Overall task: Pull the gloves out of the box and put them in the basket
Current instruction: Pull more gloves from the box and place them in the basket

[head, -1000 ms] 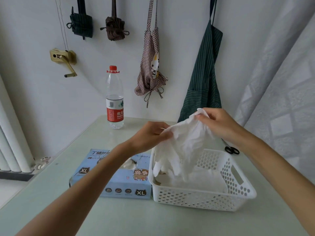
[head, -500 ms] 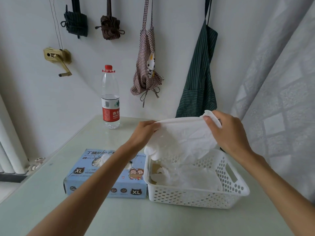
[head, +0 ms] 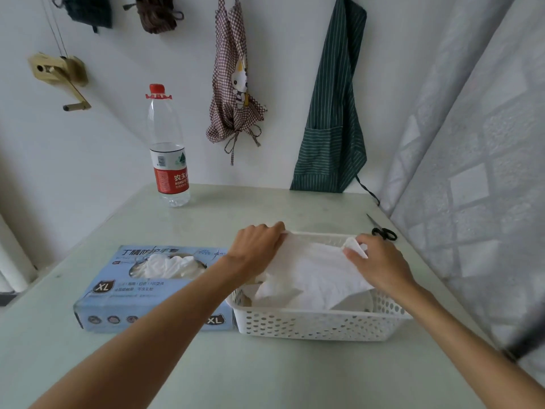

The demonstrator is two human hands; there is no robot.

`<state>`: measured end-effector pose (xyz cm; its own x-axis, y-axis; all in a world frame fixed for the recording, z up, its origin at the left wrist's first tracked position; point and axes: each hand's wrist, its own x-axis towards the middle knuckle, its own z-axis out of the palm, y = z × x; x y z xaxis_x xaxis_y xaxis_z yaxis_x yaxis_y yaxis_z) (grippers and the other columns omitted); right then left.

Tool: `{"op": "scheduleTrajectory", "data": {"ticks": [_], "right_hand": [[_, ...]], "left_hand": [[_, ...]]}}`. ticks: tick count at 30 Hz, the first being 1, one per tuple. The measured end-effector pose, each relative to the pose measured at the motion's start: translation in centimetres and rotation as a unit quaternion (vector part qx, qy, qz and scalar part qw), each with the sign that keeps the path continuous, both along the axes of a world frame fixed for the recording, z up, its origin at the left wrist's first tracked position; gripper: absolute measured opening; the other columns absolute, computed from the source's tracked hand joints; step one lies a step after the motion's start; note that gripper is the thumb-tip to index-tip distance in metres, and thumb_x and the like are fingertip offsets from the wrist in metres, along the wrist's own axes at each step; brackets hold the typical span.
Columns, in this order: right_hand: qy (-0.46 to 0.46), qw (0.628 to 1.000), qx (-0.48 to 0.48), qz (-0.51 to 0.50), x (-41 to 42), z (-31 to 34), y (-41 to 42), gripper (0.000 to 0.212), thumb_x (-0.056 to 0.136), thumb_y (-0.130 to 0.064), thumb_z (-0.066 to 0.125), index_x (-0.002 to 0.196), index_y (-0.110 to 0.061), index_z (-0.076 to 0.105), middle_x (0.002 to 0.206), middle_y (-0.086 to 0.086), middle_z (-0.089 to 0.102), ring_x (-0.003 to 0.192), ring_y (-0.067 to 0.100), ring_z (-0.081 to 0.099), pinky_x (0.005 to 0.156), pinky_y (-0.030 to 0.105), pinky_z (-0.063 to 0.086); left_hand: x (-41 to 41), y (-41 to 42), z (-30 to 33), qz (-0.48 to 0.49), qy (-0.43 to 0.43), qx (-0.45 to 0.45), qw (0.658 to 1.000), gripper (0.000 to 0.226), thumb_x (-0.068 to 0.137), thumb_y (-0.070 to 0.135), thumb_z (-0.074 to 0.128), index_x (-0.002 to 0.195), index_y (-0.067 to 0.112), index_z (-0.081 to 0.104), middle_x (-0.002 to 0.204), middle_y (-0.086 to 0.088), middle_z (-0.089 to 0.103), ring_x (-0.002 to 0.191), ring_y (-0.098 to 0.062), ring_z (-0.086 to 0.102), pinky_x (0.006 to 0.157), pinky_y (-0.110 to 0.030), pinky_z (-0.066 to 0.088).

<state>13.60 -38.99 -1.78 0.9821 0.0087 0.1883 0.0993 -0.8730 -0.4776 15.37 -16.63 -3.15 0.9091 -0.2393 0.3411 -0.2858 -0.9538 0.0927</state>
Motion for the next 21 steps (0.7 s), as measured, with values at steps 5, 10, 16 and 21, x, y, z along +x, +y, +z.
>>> {"op": "scheduleTrajectory", "data": {"ticks": [5, 10, 16, 21], "right_hand": [[0.013, 0.959, -0.282, 0.026, 1.4, -1.6, 0.0, 0.023, 0.102, -0.029, 0.037, 0.112, -0.013, 0.05, 0.111, 0.005, 0.062, 0.102, 0.026, 0.059, 0.067, 0.029, 0.033], [-0.019, 0.898, -0.439, 0.037, 2.3, -2.8, 0.0, 0.05, 0.094, -0.012, 0.054, 0.137, -0.004, 0.031, 0.11, 0.001, 0.065, 0.097, 0.018, 0.065, 0.044, 0.024, 0.019], [-0.079, 0.921, -0.376, 0.059, 1.4, -1.5, -0.5, 0.051, 0.09, -0.006, 0.055, 0.133, -0.013, 0.03, 0.118, 0.002, 0.052, 0.09, 0.018, 0.055, 0.053, 0.024, 0.028], [0.16, 0.948, -0.208, 0.178, 0.9, -0.7, -0.7, 0.04, 0.093, -0.018, 0.057, 0.129, -0.03, 0.045, 0.13, -0.001, 0.045, 0.102, 0.015, 0.051, 0.083, 0.027, 0.04]], "left_hand": [[0.9, -1.9, -0.5, -0.054, -0.017, 0.29, 0.955, 0.032, 0.105, 0.027, 0.028, 0.129, 0.01, 0.04, 0.115, -0.008, 0.063, 0.104, -0.031, 0.06, 0.068, -0.032, 0.032], [1.3, -1.9, -1.5, -0.1, -0.102, 0.356, 0.923, 0.042, 0.052, 0.035, 0.091, 0.086, 0.022, 0.07, 0.063, 0.006, 0.062, 0.052, -0.011, 0.059, 0.042, -0.022, 0.029], [-0.1, -1.7, 1.1, -0.026, -0.02, 0.165, 0.986, 0.026, 0.09, 0.036, 0.062, 0.108, 0.018, 0.062, 0.104, 0.001, 0.065, 0.092, -0.018, 0.062, 0.071, -0.027, 0.044], [-1.1, 0.6, 1.7, -0.047, 0.254, 0.133, 0.957, 0.028, 0.083, 0.029, 0.07, 0.111, 0.025, 0.065, 0.113, 0.008, 0.066, 0.105, -0.013, 0.06, 0.08, -0.023, 0.042]]}}
